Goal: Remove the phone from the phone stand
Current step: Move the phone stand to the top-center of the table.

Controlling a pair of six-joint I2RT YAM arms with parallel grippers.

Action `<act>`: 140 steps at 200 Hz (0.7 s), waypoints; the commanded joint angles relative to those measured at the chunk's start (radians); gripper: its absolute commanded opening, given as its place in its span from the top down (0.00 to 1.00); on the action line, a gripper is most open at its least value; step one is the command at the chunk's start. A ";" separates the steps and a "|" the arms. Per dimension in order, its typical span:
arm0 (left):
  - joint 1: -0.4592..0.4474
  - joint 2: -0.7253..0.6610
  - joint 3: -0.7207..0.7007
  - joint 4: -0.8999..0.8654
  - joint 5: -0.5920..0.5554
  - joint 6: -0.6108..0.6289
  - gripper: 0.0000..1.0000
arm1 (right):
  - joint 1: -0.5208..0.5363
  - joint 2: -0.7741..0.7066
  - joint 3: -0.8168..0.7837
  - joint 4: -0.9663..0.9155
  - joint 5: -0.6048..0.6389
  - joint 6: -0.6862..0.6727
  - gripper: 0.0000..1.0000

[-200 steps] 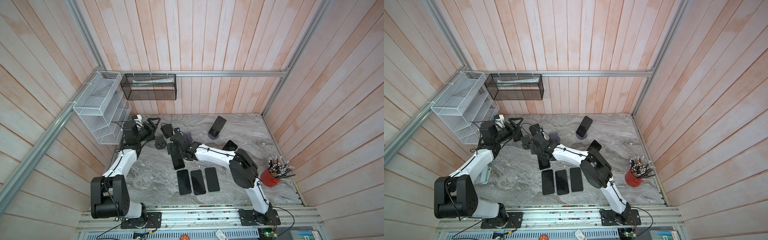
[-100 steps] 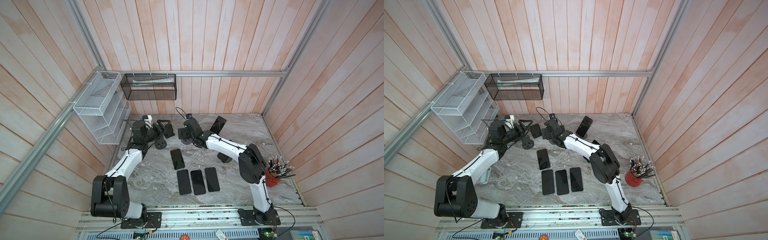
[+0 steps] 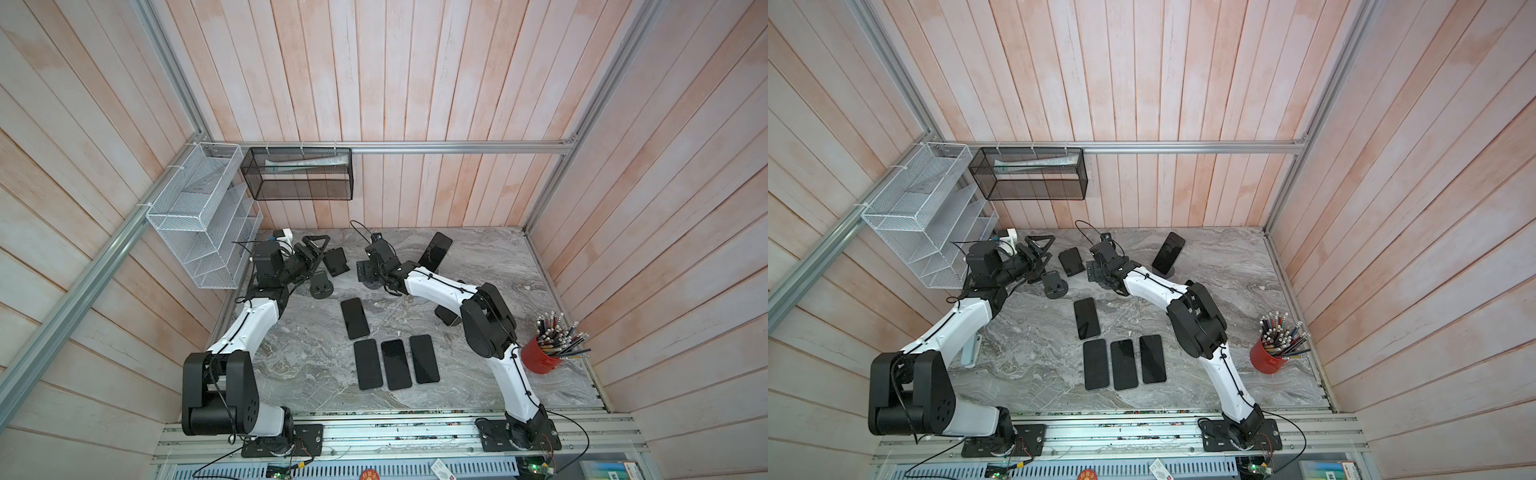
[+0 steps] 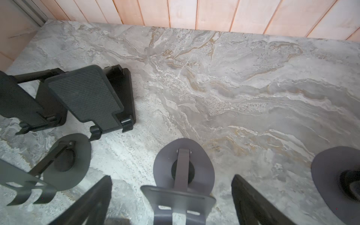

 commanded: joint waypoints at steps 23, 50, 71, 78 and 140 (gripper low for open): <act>0.019 0.013 -0.010 0.024 0.018 0.004 0.17 | -0.007 0.059 0.049 -0.008 -0.024 -0.028 0.21; 0.023 0.007 0.002 -0.006 0.002 0.036 0.17 | -0.007 0.053 0.022 0.015 0.006 -0.041 0.30; 0.025 0.003 0.008 -0.016 -0.003 0.046 0.17 | -0.006 0.032 -0.002 0.039 0.030 -0.059 0.37; 0.024 0.003 0.007 -0.014 -0.001 0.044 0.17 | -0.005 0.021 -0.011 0.051 0.043 -0.067 0.39; 0.023 0.003 0.008 -0.014 -0.001 0.050 0.17 | -0.033 0.133 0.130 0.134 -0.026 -0.104 0.40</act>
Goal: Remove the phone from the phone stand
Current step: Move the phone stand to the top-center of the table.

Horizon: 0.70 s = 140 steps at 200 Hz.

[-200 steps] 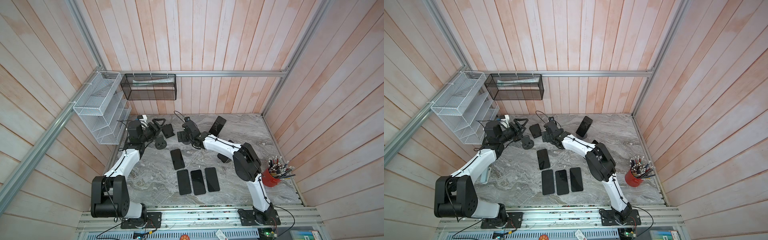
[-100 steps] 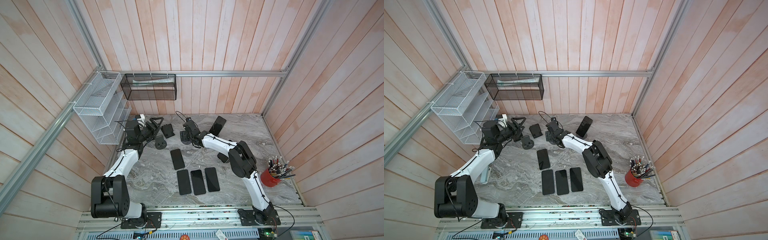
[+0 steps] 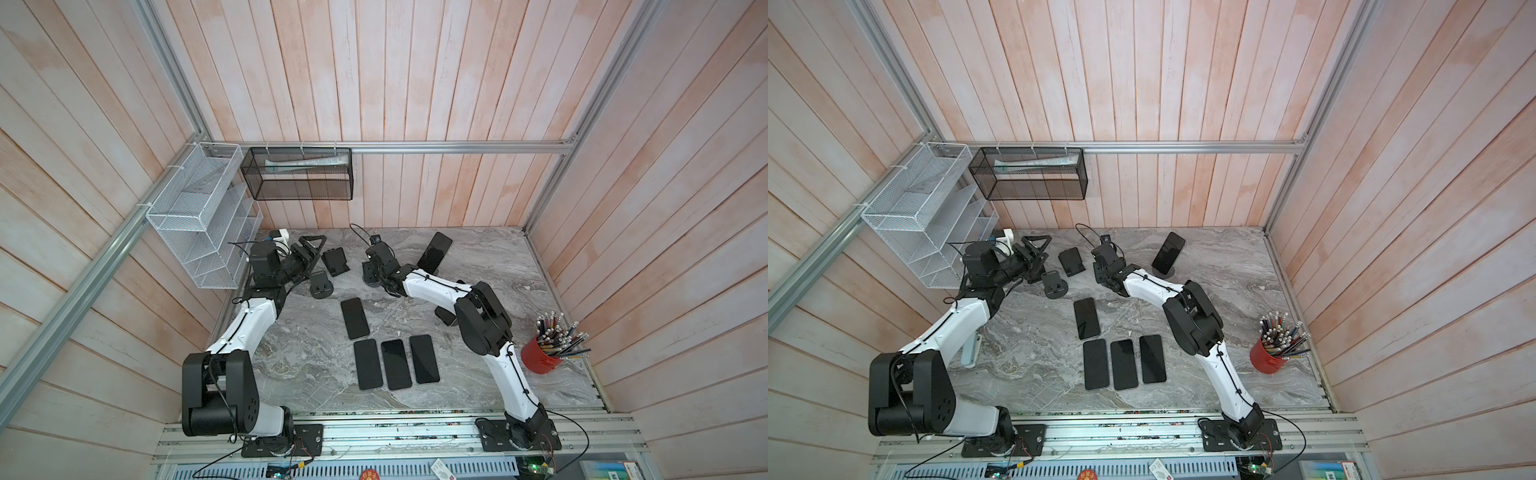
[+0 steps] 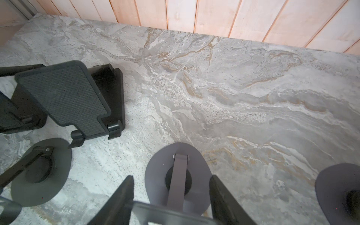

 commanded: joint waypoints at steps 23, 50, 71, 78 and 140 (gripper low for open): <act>0.004 0.011 0.010 -0.001 0.003 0.021 0.17 | -0.041 0.192 0.284 -0.041 -0.075 -0.022 0.40; 0.004 0.011 0.011 -0.003 0.002 0.023 0.17 | -0.042 0.251 0.368 -0.085 -0.078 -0.014 0.39; 0.004 0.010 0.010 -0.003 0.002 0.025 0.17 | -0.043 0.267 0.390 -0.090 -0.081 -0.016 0.38; 0.004 0.010 0.009 -0.003 0.002 0.025 0.17 | -0.041 0.268 0.400 -0.097 -0.081 -0.019 0.35; -0.012 -0.001 0.021 0.005 0.020 0.032 0.17 | -0.008 0.101 0.353 -0.141 0.003 -0.081 0.10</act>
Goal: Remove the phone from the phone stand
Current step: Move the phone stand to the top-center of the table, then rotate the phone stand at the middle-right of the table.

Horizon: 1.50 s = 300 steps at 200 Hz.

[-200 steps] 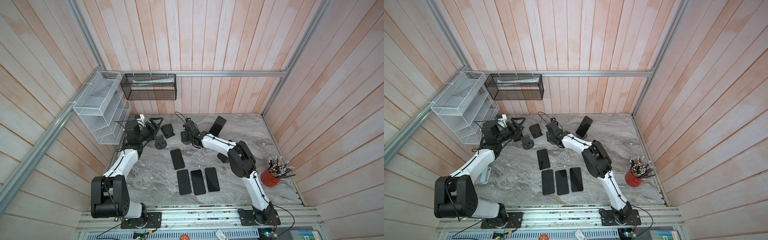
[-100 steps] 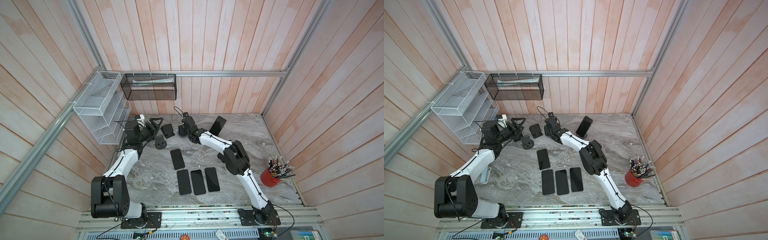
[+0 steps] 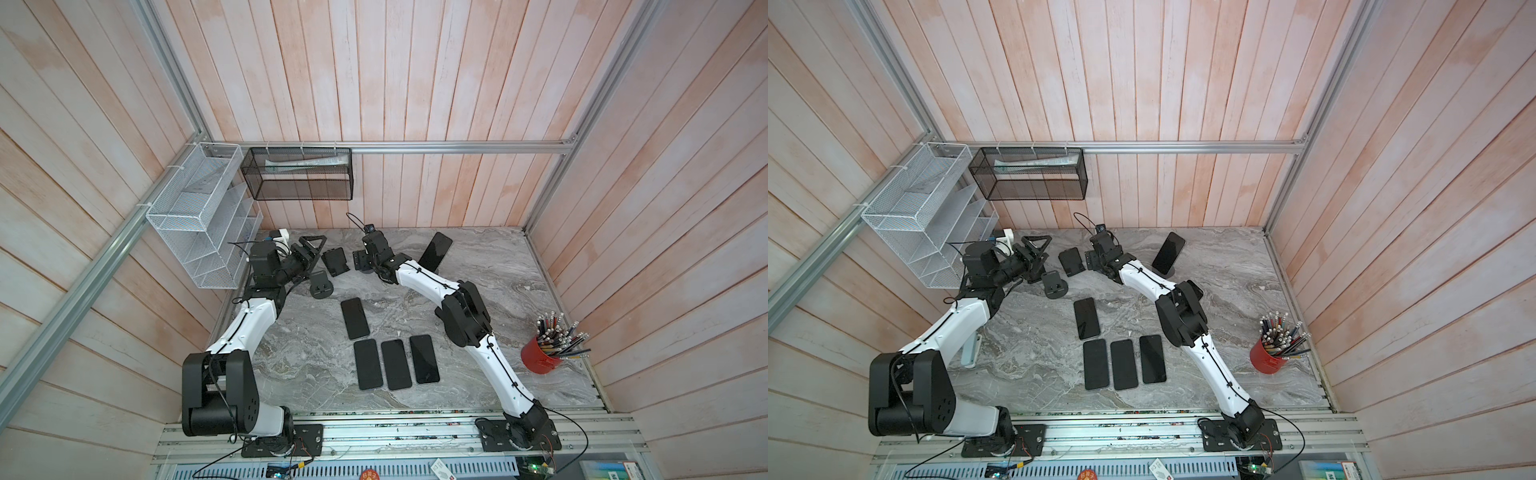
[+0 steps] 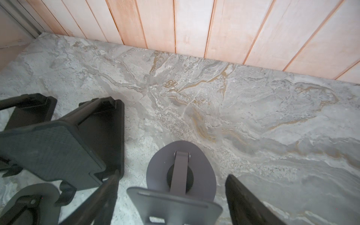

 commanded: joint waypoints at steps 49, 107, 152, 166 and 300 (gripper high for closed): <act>-0.035 -0.034 0.033 -0.006 0.025 0.046 0.17 | 0.081 -0.385 -0.197 -0.056 0.156 -0.065 0.08; -0.178 -0.073 0.059 -0.041 0.025 0.090 0.17 | 0.120 -0.936 -0.849 0.014 0.198 0.085 0.21; -0.307 -0.016 0.100 -0.080 0.071 0.128 0.17 | 0.115 -1.304 -1.235 -0.078 0.197 0.253 0.66; -0.334 0.019 0.110 -0.070 0.110 0.119 0.17 | 0.096 -1.382 -1.322 -0.111 0.137 0.299 0.79; -0.448 0.094 0.154 -0.143 0.121 0.175 0.17 | -0.061 -1.297 -1.497 -0.021 -0.143 0.359 0.76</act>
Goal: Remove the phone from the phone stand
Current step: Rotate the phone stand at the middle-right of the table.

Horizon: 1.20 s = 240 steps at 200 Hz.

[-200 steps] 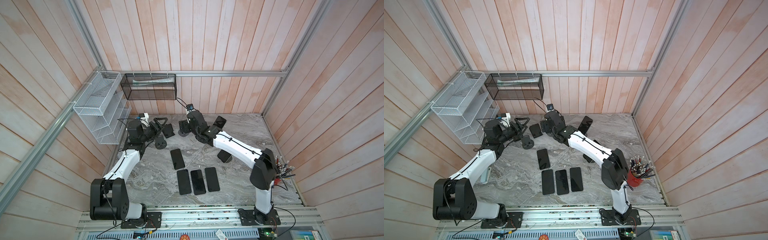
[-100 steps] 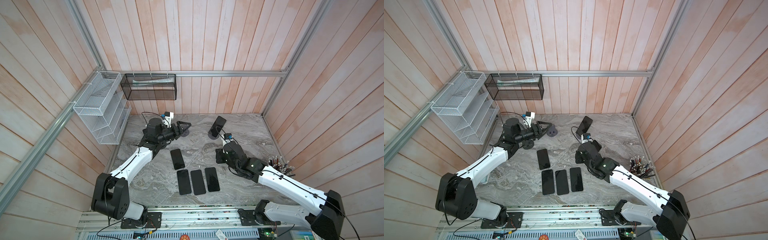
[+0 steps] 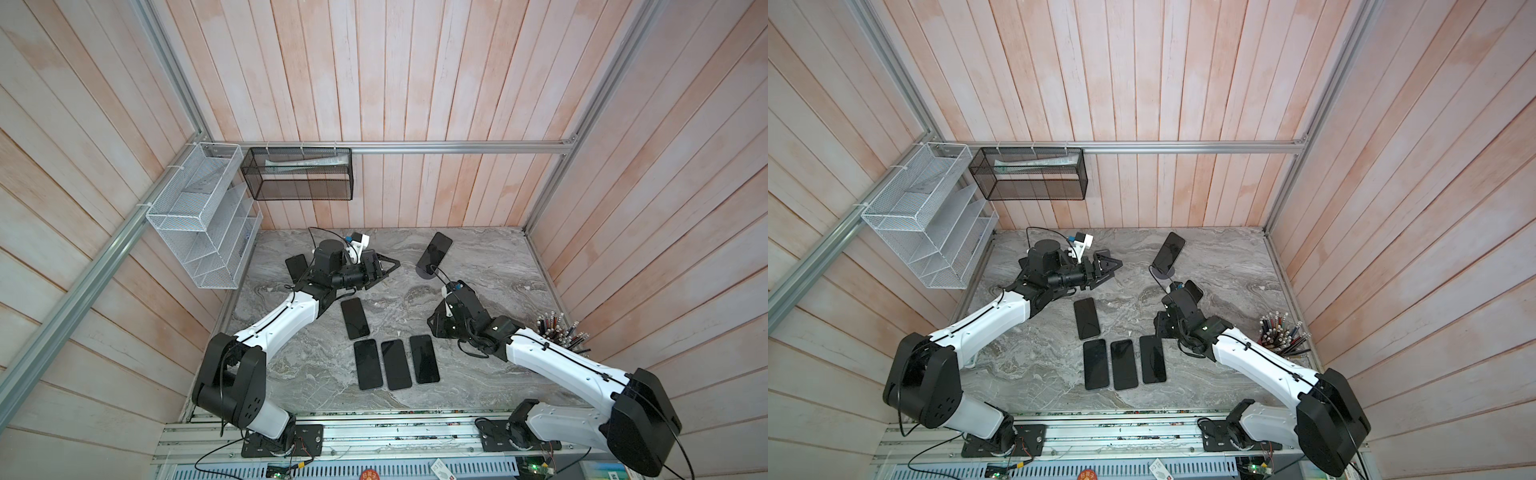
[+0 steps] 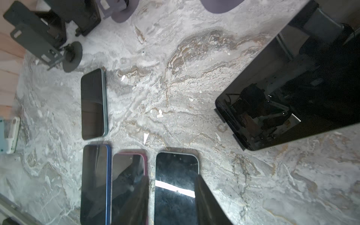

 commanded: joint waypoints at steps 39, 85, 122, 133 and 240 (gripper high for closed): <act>0.005 0.014 0.030 -0.017 0.008 0.028 0.17 | -0.033 0.136 0.053 -0.022 0.049 -0.091 0.86; 0.012 0.003 0.025 -0.015 -0.005 0.026 0.17 | -0.056 0.209 0.049 -0.023 0.072 -0.125 0.84; 0.014 0.010 0.023 -0.013 -0.001 0.020 0.17 | -0.067 0.227 0.043 -0.015 0.085 -0.135 0.84; 0.015 0.012 0.023 -0.012 0.001 0.020 0.17 | -0.070 0.235 0.041 -0.011 0.083 -0.135 0.84; 0.018 0.011 0.022 -0.013 -0.008 0.026 0.17 | -0.069 0.291 0.055 -0.013 0.137 -0.167 0.85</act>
